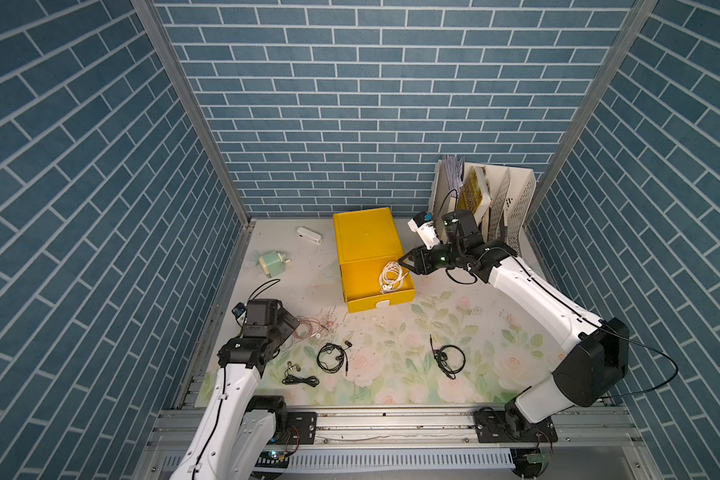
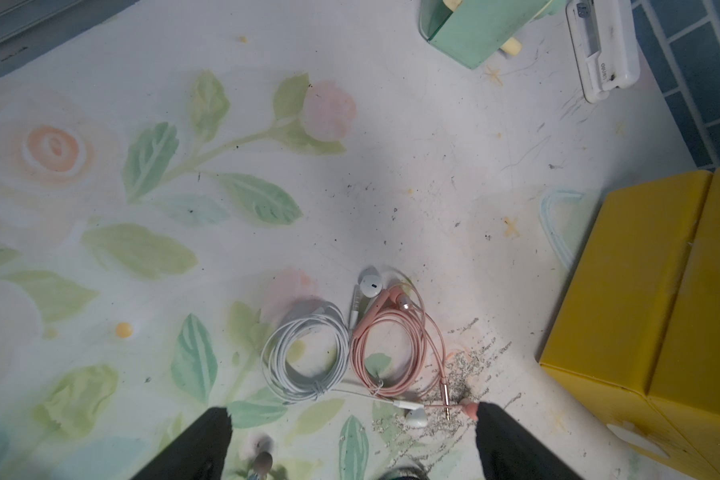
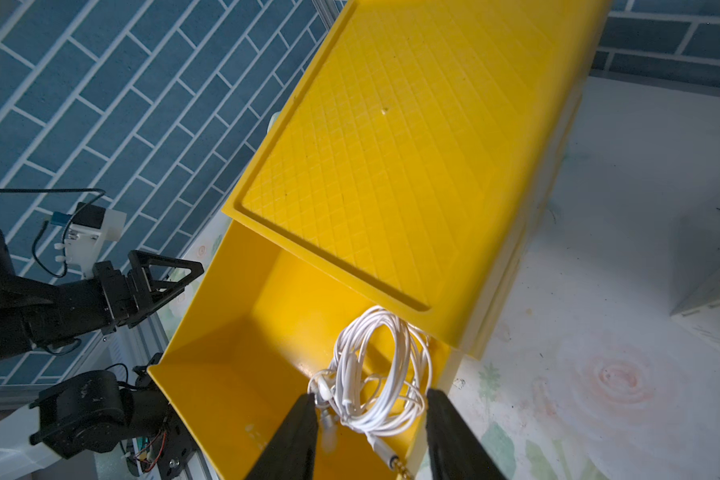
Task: Place the wired earphones into the drawer by color
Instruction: Place the wired earphones in the drawer.
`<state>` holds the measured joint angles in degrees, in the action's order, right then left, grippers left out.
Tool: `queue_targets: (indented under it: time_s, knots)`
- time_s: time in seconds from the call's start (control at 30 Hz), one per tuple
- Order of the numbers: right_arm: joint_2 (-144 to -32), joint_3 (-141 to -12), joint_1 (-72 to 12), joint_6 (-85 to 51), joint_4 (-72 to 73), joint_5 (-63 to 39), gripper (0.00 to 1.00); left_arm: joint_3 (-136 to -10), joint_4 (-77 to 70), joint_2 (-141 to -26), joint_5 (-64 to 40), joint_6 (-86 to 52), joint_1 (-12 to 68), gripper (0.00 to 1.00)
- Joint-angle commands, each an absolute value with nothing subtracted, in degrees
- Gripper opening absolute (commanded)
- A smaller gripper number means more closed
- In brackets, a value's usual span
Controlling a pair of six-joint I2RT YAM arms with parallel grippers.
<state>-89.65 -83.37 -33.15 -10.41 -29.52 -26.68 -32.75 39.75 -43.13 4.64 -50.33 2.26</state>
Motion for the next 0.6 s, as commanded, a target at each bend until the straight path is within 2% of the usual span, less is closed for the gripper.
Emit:
queue_targets:
  time_s: [0.0,0.27,0.57]
  knots:
    - [-92.06,-86.36,-34.53,-9.06,-33.30,-24.44,0.43,-32.15,39.34,-42.36,4.58,-49.77,1.85,0.96]
    - [-96.39,-90.33,-37.20,-9.23,-36.94,-18.66,0.34,-32.21,39.02,-42.16,3.52,-48.90,1.85,0.95]
    - [-98.99,-93.58,-39.40,-9.63,-39.69,-14.21,0.32,-32.47,38.94,-42.16,3.43,-48.17,1.85,0.95]
